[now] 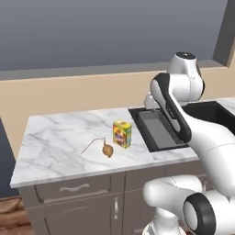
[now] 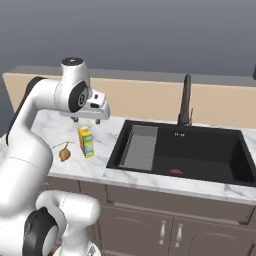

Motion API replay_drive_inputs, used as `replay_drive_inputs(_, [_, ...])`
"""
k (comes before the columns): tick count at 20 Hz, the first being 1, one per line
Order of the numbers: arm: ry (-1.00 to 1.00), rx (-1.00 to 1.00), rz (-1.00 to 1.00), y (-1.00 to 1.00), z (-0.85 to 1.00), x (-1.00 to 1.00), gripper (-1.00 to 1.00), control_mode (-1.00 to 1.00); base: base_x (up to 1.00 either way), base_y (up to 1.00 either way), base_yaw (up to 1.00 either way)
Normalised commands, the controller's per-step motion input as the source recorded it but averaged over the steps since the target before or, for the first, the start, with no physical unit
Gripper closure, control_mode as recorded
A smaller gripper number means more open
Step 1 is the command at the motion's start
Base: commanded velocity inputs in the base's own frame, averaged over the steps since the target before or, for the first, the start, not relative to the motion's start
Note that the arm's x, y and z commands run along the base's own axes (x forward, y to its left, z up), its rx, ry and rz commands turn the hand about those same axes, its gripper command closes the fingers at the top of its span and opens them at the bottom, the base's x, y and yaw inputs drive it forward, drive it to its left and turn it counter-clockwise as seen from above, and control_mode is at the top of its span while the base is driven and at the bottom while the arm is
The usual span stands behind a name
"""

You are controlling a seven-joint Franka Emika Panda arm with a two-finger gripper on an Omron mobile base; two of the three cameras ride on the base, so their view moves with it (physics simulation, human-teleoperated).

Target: Pick up all produce items and place them in the sink. Turn on the sink faucet to wash them. Then turn the sink off and put them in the tray.

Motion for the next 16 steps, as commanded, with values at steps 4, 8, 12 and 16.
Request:
replay_drive_inputs(4, [0.00, 0.00, 0.00, 0.00, 0.00, 0.00, -1.00, 1.00, 0.32, 0.73, -0.06])
replay_drive_inputs(8, [0.00, 0.00, 0.00, 0.00, 0.00, 0.00, -1.00, 1.00, 0.52, 0.54, -0.07])
replay_drive_inputs(12, [0.00, 0.00, 0.00, 0.00, 0.00, 0.00, -1.00, 1.00, 0.54, 0.43, -0.05])
replay_drive_inputs(16, [0.00, 0.00, 0.00, 0.00, -0.02, 0.00, -1.00, -1.00, 0.15, 0.06, 0.00])
